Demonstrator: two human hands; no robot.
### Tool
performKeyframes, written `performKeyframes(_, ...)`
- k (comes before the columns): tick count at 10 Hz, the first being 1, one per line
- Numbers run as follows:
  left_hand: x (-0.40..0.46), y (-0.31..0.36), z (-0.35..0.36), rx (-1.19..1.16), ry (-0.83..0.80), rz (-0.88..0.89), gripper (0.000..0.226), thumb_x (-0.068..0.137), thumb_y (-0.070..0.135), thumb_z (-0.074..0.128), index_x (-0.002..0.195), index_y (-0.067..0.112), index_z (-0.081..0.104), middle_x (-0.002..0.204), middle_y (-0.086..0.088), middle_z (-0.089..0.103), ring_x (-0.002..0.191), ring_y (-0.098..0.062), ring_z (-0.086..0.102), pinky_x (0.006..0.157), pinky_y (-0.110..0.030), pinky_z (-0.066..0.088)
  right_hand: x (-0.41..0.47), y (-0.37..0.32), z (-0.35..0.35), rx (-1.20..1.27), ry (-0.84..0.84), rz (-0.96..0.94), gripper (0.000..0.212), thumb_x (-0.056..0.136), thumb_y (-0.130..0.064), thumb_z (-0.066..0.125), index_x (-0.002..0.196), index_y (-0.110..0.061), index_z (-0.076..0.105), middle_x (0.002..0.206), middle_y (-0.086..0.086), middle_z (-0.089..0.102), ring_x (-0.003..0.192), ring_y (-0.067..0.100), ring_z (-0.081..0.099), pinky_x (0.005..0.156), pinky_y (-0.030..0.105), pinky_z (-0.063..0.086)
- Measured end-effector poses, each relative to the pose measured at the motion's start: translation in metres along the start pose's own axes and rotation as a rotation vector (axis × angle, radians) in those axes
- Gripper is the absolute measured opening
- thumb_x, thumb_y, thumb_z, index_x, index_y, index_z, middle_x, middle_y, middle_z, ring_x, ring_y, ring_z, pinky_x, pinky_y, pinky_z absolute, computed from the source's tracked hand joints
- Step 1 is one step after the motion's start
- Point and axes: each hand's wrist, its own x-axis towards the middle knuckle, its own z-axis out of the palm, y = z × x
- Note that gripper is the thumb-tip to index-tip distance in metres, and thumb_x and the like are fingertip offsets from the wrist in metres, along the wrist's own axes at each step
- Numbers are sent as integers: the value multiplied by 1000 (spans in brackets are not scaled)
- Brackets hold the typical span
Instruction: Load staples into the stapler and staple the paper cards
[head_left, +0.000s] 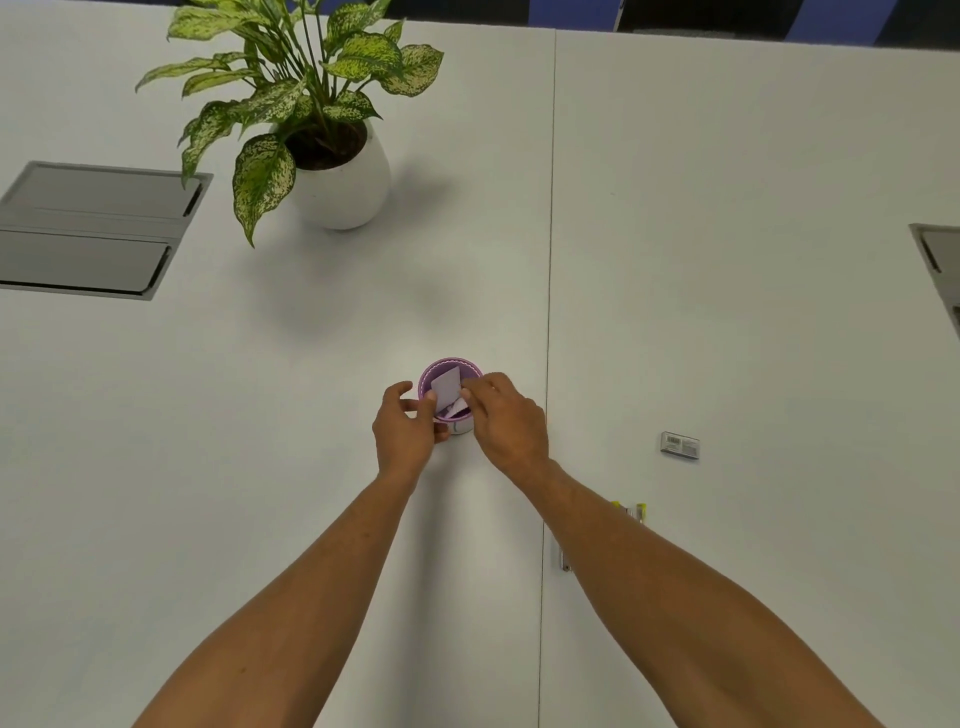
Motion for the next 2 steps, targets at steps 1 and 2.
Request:
performKeyframes(1, -5, 0, -2, 40, 46, -9, 44, 96, 42, 51, 131, 15, 44, 110, -5, 59, 61, -23, 71, 61, -33, 61, -14, 9, -10, 3, 118, 40, 20, 98, -22, 52, 107, -12, 67, 110, 7, 65, 79, 27, 66, 61, 24, 39)
performKeyframes(2, -21, -1, -1, 46, 96, -38, 44, 96, 46, 49, 126, 15, 43, 111, -6, 57, 73, -26, 70, 67, -44, 61, -40, 31, -19, 31, 187, 115, 23, 99, -22, 50, 106, -9, 68, 106, 8, 66, 88, 30, 64, 70, 34, 50)
